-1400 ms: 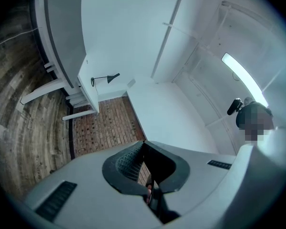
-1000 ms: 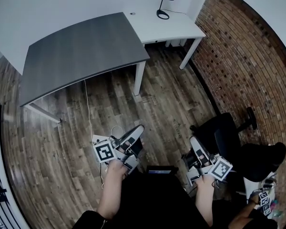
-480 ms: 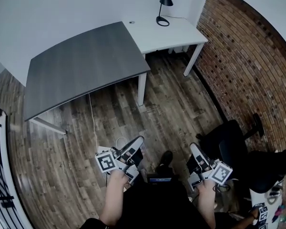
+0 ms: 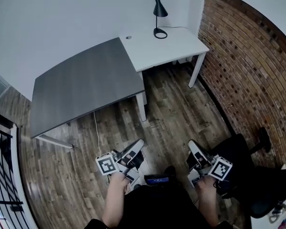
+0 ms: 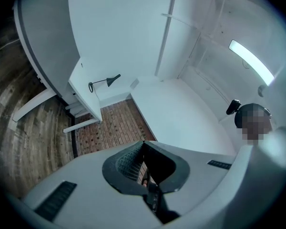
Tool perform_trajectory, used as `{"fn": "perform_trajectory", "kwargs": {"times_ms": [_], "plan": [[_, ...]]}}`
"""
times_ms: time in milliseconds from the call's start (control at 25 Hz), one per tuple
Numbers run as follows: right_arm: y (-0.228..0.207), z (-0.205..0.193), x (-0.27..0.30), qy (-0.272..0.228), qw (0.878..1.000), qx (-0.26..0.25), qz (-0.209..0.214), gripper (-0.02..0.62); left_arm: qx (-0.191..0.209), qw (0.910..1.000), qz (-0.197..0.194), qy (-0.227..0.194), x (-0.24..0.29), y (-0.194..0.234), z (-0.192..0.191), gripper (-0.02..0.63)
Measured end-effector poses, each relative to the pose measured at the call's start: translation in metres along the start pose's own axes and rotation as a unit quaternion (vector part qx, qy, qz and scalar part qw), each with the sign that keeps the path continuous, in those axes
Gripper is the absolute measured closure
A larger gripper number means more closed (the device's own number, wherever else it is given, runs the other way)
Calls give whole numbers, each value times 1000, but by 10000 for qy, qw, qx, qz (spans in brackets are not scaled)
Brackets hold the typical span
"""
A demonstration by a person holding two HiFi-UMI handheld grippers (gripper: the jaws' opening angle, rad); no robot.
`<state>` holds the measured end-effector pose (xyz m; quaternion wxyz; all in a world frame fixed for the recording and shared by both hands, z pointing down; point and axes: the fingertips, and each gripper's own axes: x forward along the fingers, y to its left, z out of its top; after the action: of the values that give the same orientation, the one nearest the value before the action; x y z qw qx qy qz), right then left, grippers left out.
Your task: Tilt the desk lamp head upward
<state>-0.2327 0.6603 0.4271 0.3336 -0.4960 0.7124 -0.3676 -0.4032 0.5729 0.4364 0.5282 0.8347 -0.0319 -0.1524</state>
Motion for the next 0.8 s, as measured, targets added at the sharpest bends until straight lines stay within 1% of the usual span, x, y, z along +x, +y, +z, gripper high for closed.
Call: {"fn": "perform_trajectory", "kwargs": {"times_ms": [200,320,520,680,800], "plan": [[-21,47,-13,-138,9999,5,73,580,59,9998,156,109,47,10,-7,595],[-35,69,-23,-252,9997,13,47,580,145,9994,176,272,75,12,-11,595],[-54,88,-36,-388,9992,126,-35,580,81,9988,229,436,105,21,-22,595],[-65,99,-33,-464,9987,170,-137,580,56,9981,227,577,131,32,-19,595],[-76,105,-27,-513,9982,160,-283,580,-150,9975,124,675,151,48,-15,595]]}}
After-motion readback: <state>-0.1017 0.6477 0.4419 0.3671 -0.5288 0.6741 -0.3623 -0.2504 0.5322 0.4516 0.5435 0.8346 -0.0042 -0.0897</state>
